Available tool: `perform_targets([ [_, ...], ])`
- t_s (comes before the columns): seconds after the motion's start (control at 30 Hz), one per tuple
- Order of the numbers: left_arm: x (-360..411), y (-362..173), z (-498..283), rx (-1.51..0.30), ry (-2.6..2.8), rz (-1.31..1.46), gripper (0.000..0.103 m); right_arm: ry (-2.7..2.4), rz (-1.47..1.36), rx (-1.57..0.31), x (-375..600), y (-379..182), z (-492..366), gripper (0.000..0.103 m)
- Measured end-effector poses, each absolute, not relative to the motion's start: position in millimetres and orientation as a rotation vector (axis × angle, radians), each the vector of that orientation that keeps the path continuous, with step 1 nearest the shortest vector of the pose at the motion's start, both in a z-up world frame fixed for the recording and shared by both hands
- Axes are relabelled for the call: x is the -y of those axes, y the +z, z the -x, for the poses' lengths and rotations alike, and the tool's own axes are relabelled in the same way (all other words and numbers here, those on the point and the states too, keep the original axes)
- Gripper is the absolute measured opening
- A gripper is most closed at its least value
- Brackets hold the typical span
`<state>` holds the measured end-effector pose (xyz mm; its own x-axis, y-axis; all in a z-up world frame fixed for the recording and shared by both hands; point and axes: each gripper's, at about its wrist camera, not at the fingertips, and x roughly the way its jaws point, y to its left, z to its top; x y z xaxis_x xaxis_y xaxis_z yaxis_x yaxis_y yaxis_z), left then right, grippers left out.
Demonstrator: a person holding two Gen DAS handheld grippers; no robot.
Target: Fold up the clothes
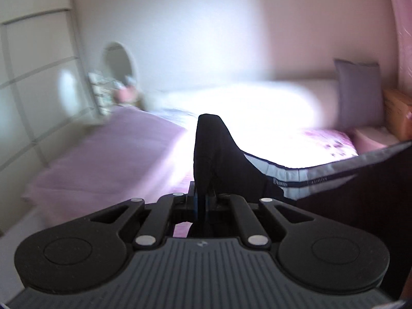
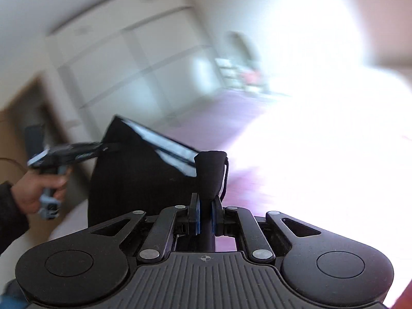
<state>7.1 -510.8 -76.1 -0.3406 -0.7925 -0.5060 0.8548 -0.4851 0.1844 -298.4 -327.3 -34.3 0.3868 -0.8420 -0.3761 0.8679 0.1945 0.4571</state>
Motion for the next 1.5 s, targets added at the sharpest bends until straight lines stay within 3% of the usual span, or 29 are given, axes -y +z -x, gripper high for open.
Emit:
perform_targets([
  [0.2,683.8,-198.9,130.3,-0.333,-2.041,-0.81,0.003,-1.364,-0.869,-0.116,407.3,-116.3,427.7,0.006],
  [0.3,750.2,-234.5,170.9,-0.377,-2.048,-0.864,0.003,-1.386,-0.961,-0.135,447.1,-149.9,485.9,0.006],
  [0.5,810.8,-270.6,197.3,-0.438,-2.022,-0.937,0.004,-1.407,-1.01,-0.201,516.3,-188.5,564.4,0.006],
  [0.6,826.9,-309.0,206.0,-0.522,-1.95,-1.019,0.014,-1.397,-1.084,-0.3,551.5,-245.1,581.0,0.006],
  [0.67,824.9,-320.1,201.1,-0.533,-1.906,-1.017,0.014,-1.398,-1.124,-0.413,565.8,-281.7,584.5,0.009],
  [0.7,821.1,-320.5,195.1,-0.551,-1.892,-1.002,0.015,-1.41,-1.131,-0.465,570.3,-295.0,586.0,0.028],
  [0.73,814.1,-318.5,186.6,-0.565,-1.878,-0.989,0.022,-1.436,-1.113,-0.512,569.7,-299.0,585.1,0.051],
  [0.8,793.8,-310.4,164.8,-0.587,-1.845,-0.97,0.032,-1.456,-1.063,-0.571,566.1,-298.5,581.9,0.063],
  [1.1,626.8,-267.4,-17.3,-0.678,-1.456,-0.965,0.045,-1.145,-0.953,-0.667,534.0,-266.3,496.0,0.063],
  [1.17,578.3,-264.5,-63.7,-0.704,-1.366,-0.98,0.055,-1.052,-0.933,-0.677,526.4,-264.6,463.8,0.063],
  [1.23,528.6,-265.5,-102.1,-0.729,-1.296,-1.002,0.061,-0.968,-0.901,-0.7,514.8,-264.2,427.8,0.063],
  [1.5,353.6,-302.0,-175.9,-0.961,-1.349,-1.013,0.067,-0.718,-0.806,-0.8,453.5,-277.8,282.0,0.063],
])
